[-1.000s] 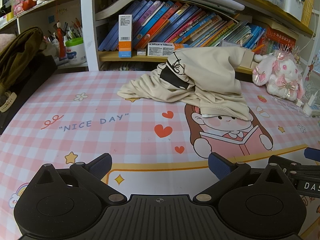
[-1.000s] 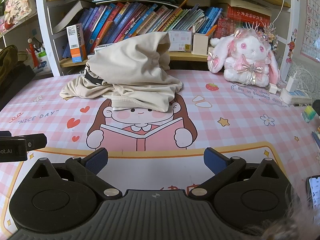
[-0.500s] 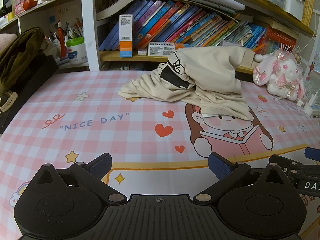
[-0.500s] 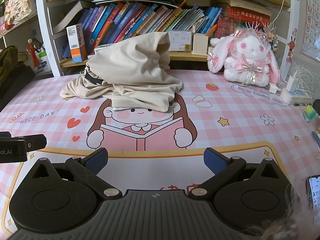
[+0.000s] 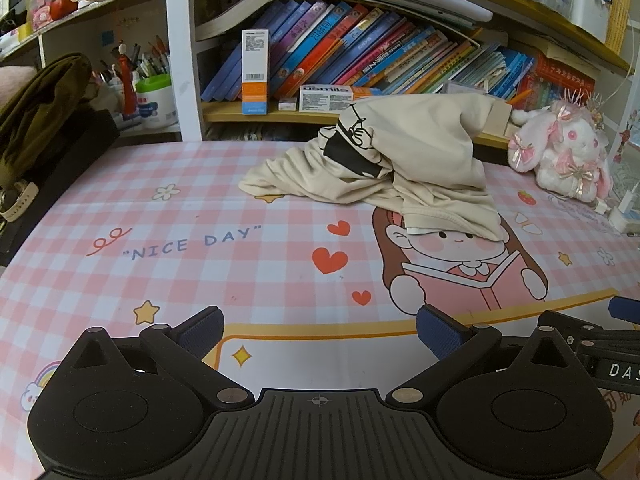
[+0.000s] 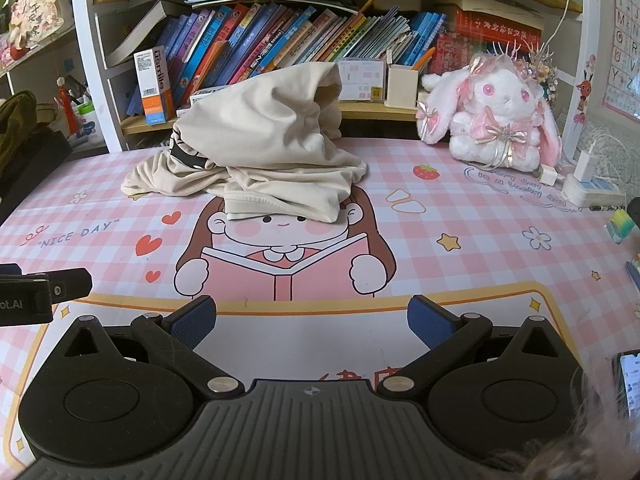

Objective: Fold clothes

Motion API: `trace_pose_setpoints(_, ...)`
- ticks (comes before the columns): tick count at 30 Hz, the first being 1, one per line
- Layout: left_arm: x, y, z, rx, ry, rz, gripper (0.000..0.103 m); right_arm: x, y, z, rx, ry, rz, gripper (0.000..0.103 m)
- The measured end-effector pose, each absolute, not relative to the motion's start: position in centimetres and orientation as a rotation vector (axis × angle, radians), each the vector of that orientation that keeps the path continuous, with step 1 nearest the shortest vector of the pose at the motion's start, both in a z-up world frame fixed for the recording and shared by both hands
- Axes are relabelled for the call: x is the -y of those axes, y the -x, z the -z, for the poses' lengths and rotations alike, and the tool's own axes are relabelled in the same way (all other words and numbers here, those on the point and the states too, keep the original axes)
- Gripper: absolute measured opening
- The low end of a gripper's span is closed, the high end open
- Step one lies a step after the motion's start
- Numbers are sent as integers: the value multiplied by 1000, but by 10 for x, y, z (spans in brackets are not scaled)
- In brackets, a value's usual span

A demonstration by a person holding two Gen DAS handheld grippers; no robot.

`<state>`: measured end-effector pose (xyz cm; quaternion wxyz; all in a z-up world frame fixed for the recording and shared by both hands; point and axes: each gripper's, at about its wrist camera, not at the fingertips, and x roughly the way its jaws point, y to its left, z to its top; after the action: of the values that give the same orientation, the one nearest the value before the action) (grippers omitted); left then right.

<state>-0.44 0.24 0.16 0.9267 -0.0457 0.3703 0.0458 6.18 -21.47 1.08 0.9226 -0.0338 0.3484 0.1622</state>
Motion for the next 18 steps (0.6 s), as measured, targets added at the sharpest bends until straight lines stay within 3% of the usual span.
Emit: trace_pose_setpoints(18, 0, 5, -1, -770, 95, -99, 103, 215, -62, -9, -727, 67, -343, 103)
